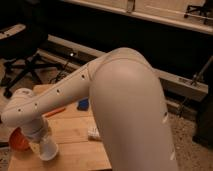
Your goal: Place the ceramic cup over the eraser
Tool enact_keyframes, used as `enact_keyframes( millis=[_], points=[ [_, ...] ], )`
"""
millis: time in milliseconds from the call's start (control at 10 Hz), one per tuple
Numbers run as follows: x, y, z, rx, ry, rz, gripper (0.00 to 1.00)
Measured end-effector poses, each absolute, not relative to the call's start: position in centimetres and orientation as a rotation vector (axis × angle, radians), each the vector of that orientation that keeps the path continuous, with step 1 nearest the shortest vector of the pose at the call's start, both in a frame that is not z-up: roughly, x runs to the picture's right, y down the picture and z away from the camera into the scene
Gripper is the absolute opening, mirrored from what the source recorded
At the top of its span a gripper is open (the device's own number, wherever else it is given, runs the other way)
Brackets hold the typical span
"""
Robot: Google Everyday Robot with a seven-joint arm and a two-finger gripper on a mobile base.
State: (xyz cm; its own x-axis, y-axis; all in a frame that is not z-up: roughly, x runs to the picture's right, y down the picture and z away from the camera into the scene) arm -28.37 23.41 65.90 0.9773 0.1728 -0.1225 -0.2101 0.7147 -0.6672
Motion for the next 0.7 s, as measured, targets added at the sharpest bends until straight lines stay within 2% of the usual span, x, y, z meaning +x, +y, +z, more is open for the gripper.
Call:
enact_keyframes(
  millis=[300,400,700],
  points=[
    [-27.8,24.6,67.0,-0.749,0.093,0.278,0.76],
    [-27.9,25.0,67.1,-0.751,0.101,0.286,0.80],
    [-27.9,25.7,67.5,-0.755,0.122,0.306,0.80]
  ],
)
